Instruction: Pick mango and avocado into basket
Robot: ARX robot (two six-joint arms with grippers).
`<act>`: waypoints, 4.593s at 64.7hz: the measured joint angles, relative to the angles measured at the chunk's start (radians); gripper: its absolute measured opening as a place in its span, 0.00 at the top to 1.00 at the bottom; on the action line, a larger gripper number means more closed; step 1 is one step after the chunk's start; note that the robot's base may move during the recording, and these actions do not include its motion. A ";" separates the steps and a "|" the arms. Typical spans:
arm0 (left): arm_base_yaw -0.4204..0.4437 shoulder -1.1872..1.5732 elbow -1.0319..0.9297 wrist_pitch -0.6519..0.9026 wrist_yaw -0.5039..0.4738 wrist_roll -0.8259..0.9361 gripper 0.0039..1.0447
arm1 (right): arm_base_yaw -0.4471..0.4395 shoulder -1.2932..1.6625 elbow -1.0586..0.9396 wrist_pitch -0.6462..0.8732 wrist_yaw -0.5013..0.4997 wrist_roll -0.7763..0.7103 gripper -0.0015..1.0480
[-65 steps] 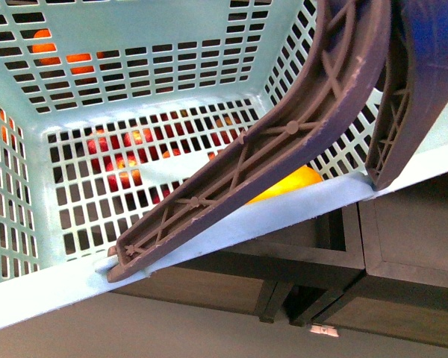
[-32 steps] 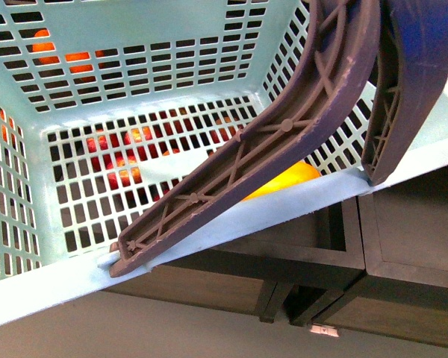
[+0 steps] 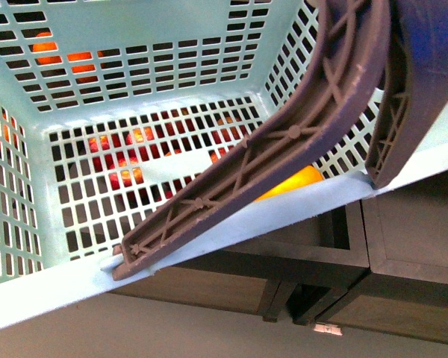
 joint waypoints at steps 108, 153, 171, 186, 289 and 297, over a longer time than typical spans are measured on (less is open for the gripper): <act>0.005 0.000 0.000 0.000 -0.005 0.003 0.87 | 0.000 -0.003 -0.003 -0.005 -0.004 0.000 0.08; 0.005 0.000 0.000 0.000 -0.003 0.000 0.87 | 0.000 -0.003 -0.005 -0.005 -0.004 0.000 0.08; 0.005 0.000 0.000 0.000 -0.005 0.000 0.87 | 0.000 -0.003 -0.005 -0.005 -0.004 0.000 0.08; 0.005 0.000 0.000 0.000 -0.002 0.000 0.87 | 0.000 -0.004 -0.004 -0.004 -0.005 0.000 0.08; 0.005 0.001 0.000 0.001 0.000 0.003 0.87 | -0.499 1.078 0.378 -0.112 -0.203 -0.285 0.08; 0.004 0.001 0.000 0.001 0.003 0.002 0.87 | -0.463 1.270 0.450 -0.100 -0.203 -0.327 0.08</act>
